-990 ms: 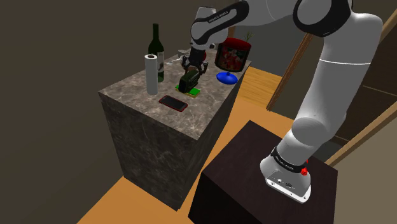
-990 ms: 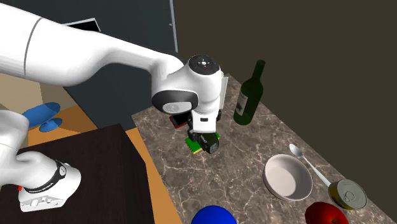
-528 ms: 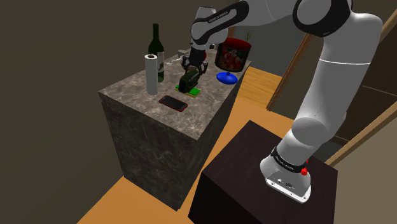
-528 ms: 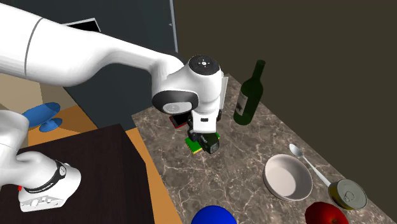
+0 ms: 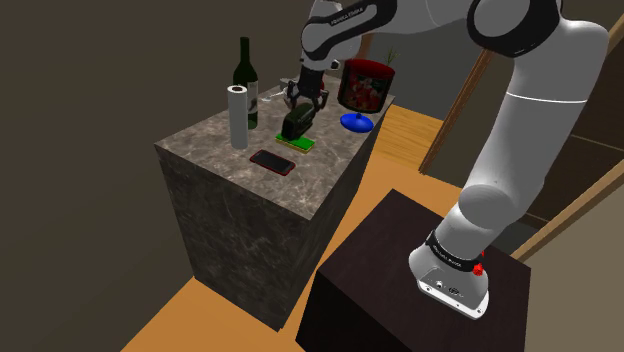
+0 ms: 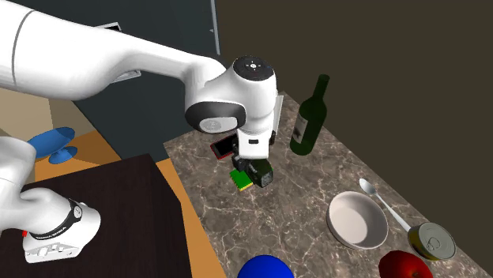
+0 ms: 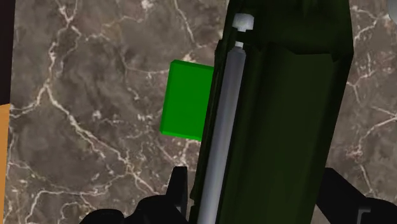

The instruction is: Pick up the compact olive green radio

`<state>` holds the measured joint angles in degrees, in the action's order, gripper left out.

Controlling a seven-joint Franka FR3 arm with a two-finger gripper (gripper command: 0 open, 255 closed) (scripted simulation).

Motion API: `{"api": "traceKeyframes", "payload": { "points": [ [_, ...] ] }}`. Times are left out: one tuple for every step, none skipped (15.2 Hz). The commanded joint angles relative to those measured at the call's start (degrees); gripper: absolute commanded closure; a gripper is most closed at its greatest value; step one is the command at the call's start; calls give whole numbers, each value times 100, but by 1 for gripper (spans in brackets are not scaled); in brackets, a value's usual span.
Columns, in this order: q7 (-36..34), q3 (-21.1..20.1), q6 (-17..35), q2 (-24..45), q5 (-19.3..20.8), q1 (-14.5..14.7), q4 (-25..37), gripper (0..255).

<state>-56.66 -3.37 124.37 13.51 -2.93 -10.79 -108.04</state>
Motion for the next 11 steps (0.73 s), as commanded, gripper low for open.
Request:
{"api": "traceKeyframes", "payload": {
  "points": [
    [-6, 0, -133, -50, 1, -1, 89, 255],
    [-9, 0, -203, -78, 1, -1, 130, 255],
    [-12, 0, -272, -106, 1, -2, 172, 255],
    [-15, 0, -342, -132, 2, -3, 215, 255],
    [-18, 0, -412, -158, 2, -3, 260, 255],
    [-21, 0, -482, -182, 2, -4, 306, 255],
    [-24, 0, -553, -205, 3, -4, 354, 255],
    [-28, 0, -624, -227, 3, -5, 402, 255],
    [-31, 1, -695, -248, 4, -5, 453, 255],
    [-31, 1, -705, -252, 4, -5, 459, 255],
    [-31, 1, -705, -252, 4, -5, 460, 255]
  ]
}}
